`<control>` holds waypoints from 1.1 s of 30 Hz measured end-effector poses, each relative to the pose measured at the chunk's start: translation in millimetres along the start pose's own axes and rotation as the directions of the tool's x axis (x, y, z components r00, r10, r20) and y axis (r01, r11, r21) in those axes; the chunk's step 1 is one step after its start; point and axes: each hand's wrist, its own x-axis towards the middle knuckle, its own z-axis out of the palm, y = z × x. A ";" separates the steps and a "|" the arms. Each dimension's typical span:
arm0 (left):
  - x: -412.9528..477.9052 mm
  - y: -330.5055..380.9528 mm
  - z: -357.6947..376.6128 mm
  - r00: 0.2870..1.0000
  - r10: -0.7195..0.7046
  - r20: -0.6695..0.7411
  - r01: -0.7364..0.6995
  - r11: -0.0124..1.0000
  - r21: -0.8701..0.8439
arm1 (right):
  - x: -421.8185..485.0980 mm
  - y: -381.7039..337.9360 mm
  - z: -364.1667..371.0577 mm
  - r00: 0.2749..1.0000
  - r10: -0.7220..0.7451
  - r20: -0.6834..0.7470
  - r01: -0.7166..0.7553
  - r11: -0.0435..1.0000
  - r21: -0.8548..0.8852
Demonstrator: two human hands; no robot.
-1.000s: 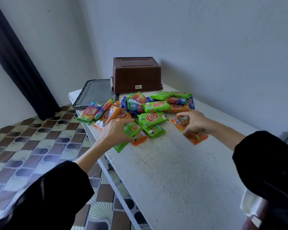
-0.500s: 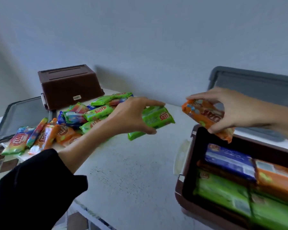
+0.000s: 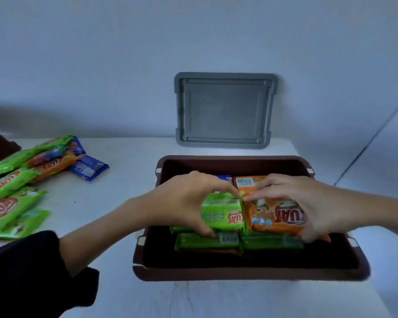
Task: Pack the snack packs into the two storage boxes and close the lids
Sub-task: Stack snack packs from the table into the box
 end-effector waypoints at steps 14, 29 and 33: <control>0.9 2.9 44.0 0.995 0.001 0.100 -0.037 0.934 0.355 | 1.1 1.7 50.3 0.998 -0.010 -0.063 0.000 0.989 -0.150; -10.5 2.5 34.9 0.992 -0.014 -0.129 0.038 0.983 0.180 | 12.6 -1.1 22.3 0.986 -0.123 -0.113 0.111 0.988 -0.109; -33.0 -12.9 16.9 0.907 -0.073 -0.414 0.115 0.990 0.077 | 32.8 -17.8 6.7 0.950 -0.183 -0.253 0.169 0.983 -0.075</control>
